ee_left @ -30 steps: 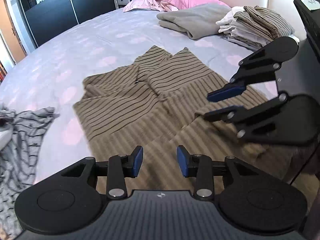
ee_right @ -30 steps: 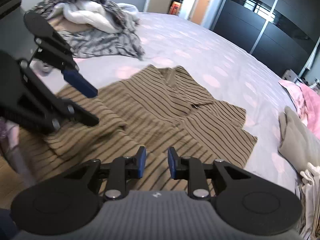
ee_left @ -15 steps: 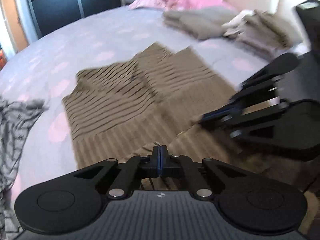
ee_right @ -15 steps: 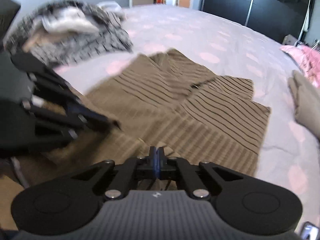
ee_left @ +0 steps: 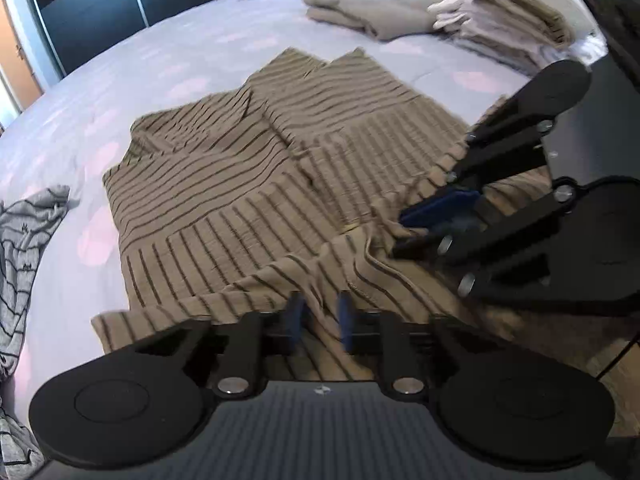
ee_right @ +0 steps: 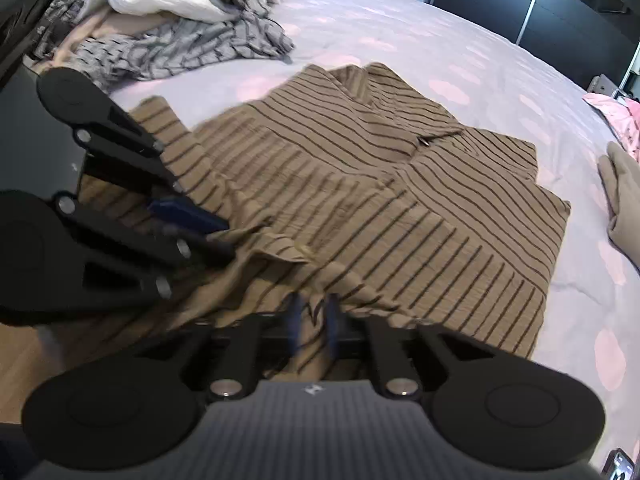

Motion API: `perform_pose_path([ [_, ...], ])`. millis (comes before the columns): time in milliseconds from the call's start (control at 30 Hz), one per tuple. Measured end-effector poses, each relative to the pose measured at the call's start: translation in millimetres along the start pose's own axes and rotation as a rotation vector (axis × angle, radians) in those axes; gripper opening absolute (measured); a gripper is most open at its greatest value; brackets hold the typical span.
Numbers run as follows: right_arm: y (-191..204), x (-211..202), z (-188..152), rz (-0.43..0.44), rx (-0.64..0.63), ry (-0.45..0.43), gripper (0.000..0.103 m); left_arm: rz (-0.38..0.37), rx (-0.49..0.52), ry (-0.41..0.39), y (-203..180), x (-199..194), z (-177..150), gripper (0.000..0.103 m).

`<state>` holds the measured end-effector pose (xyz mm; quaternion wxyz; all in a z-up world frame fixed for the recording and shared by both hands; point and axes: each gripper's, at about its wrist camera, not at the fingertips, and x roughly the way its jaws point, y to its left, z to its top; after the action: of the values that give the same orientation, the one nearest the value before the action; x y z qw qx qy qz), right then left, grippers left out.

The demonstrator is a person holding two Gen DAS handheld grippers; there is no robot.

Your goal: Fold clothes

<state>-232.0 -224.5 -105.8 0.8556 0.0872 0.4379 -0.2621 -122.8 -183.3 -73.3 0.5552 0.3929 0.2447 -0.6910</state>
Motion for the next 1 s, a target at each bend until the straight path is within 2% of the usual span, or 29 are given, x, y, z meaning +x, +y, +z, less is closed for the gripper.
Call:
perform_pose_path([
  [133,-4,-19,3,-0.029,0.004,-0.050,0.030,0.020,0.004,-0.043,5,-19,8,0.036],
  [333,-44,-35,16,-0.053,0.108,-0.048,0.034,0.051,-0.109,-0.056,48,-30,29,0.038],
  [467,-77,-40,28,-0.061,0.137,-0.041,0.046,0.090,-0.116,-0.052,81,-25,46,0.040],
  [500,-86,-39,31,-0.065,0.145,-0.042,0.049,0.098,-0.113,-0.052,89,-23,51,0.040],
  [633,-120,-32,46,-0.092,0.143,-0.035,0.051,0.112,-0.095,-0.051,118,-9,72,0.043],
  [767,-152,-17,65,-0.076,0.092,-0.016,0.058,0.107,-0.051,-0.035,141,13,94,0.049],
  [1000,-195,35,94,-0.044,0.103,0.042,0.060,0.091,0.046,0.012,162,63,112,0.049],
])
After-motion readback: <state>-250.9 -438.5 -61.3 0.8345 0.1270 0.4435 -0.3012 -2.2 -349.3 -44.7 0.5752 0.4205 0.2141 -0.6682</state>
